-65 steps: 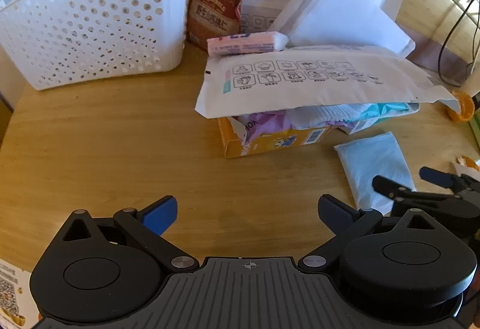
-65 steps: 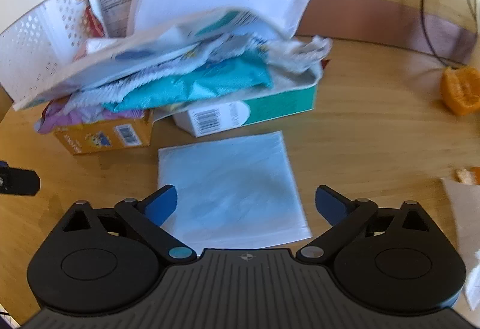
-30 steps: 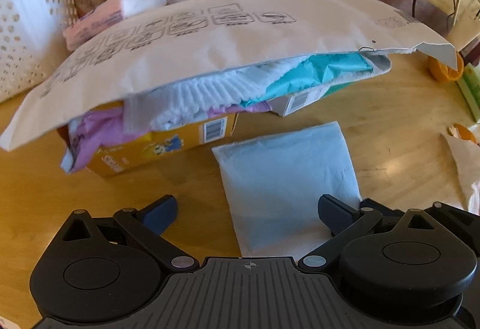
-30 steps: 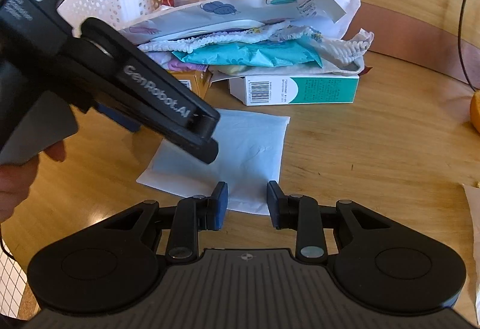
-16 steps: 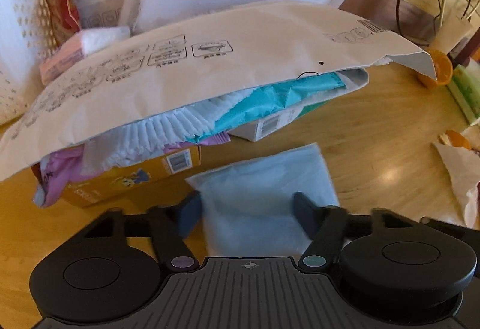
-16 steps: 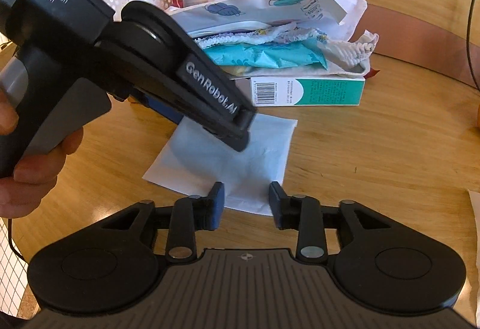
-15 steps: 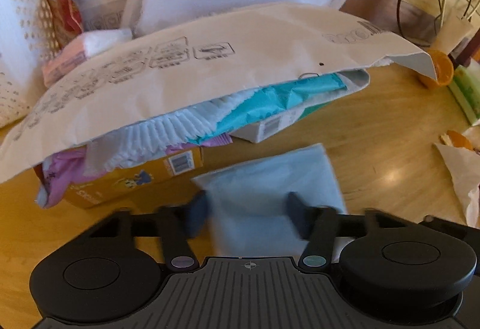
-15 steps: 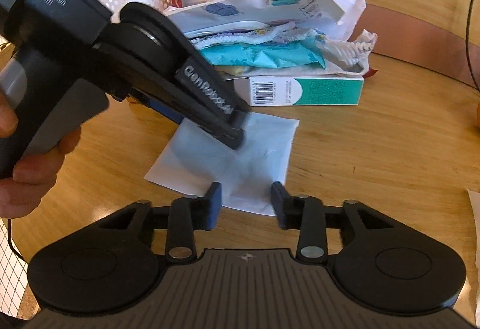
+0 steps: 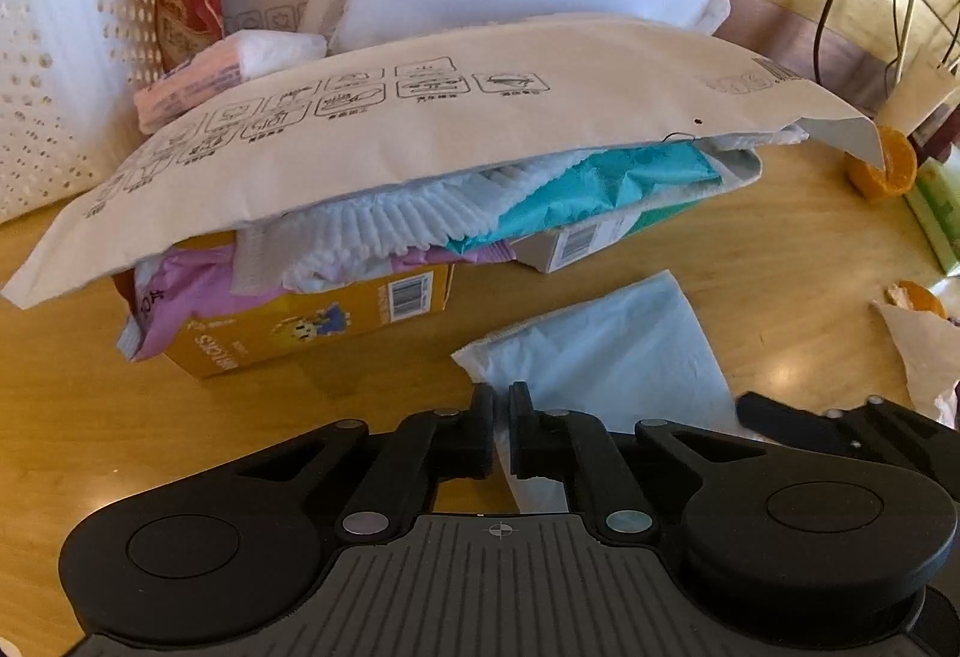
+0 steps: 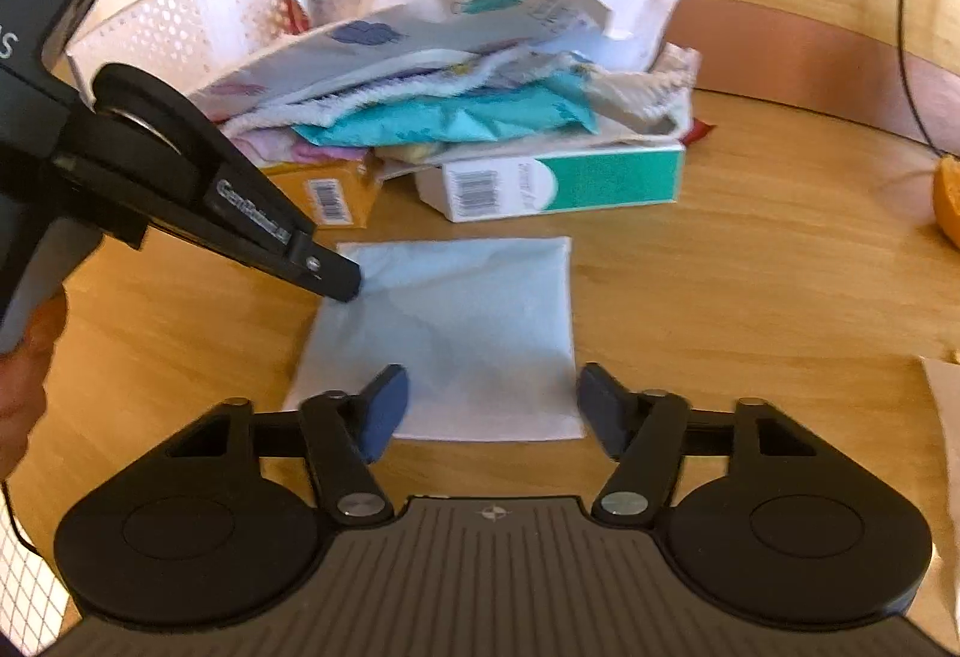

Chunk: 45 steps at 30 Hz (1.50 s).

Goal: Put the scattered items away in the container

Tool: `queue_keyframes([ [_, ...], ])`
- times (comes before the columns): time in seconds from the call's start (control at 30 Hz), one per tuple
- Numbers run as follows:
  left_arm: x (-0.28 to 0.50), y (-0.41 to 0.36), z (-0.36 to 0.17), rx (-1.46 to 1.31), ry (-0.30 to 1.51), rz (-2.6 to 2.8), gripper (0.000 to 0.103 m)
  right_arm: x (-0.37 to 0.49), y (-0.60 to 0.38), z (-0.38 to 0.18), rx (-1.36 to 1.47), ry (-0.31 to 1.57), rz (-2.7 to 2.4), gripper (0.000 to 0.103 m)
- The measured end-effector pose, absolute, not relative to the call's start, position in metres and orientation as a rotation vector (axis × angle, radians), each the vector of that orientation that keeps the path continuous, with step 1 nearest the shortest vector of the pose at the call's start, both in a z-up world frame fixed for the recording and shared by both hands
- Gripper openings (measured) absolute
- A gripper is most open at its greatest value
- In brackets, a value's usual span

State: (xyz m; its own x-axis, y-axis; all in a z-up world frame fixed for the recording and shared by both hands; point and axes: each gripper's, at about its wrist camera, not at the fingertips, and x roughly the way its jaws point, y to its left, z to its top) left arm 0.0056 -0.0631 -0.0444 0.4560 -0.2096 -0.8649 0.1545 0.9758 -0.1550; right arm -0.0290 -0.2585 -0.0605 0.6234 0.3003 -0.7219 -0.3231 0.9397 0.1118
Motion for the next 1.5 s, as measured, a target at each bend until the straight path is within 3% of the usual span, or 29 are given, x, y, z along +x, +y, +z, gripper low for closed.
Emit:
queue_keyframes([
  [0.13,0.003,-0.054,-0.045,-0.046,1.062,-0.201,0.055,-0.027,-0.257,-0.06,-0.022,0.818,0.354,0.026],
  [0.3,-0.003,-0.052,-0.044,-0.086,1.058,-0.2,0.058,-0.027,-0.258,-0.06,-0.016,0.82,0.357,0.017],
  [0.37,-0.005,-0.057,-0.04,-0.106,1.045,-0.217,0.05,-0.029,-0.257,-0.058,-0.001,0.812,0.371,0.009],
  [0.43,-0.003,-0.056,-0.033,-0.106,1.034,-0.238,0.05,-0.032,-0.254,-0.053,0.0,0.8,0.386,0.007],
  [0.63,-0.004,-0.079,-0.042,-0.066,1.033,-0.219,0.048,-0.035,-0.248,-0.049,-0.041,0.788,0.393,0.007],
  [0.67,-0.001,-0.072,-0.042,-0.075,1.037,-0.215,0.065,-0.035,-0.249,-0.049,-0.043,0.786,0.39,0.007],
  [0.73,-0.002,-0.061,-0.044,-0.083,1.05,-0.197,0.085,-0.036,-0.252,-0.047,-0.041,0.775,0.386,0.004],
  [0.8,0.005,-0.054,-0.048,-0.105,1.069,-0.203,0.098,-0.038,-0.256,-0.044,-0.037,0.762,0.388,0.004],
  [0.97,0.013,-0.058,-0.052,-0.131,1.084,-0.237,0.103,-0.042,-0.261,-0.051,-0.064,0.78,0.38,0.004],
  [1.33,0.025,-0.089,-0.054,-0.042,1.073,-0.299,0.103,-0.044,-0.264,-0.057,-0.066,0.784,0.358,0.007],
  [1.4,0.026,-0.092,-0.054,-0.027,1.072,-0.301,0.103,-0.042,-0.265,-0.058,-0.06,0.787,0.353,0.011],
  [1.47,0.026,-0.096,-0.055,-0.003,1.068,-0.305,0.103,-0.04,-0.266,-0.059,-0.048,0.791,0.348,0.023],
  [1.5,0.026,-0.097,-0.055,0.009,1.064,-0.306,0.103,-0.039,-0.266,-0.059,-0.045,0.794,0.346,0.039],
])
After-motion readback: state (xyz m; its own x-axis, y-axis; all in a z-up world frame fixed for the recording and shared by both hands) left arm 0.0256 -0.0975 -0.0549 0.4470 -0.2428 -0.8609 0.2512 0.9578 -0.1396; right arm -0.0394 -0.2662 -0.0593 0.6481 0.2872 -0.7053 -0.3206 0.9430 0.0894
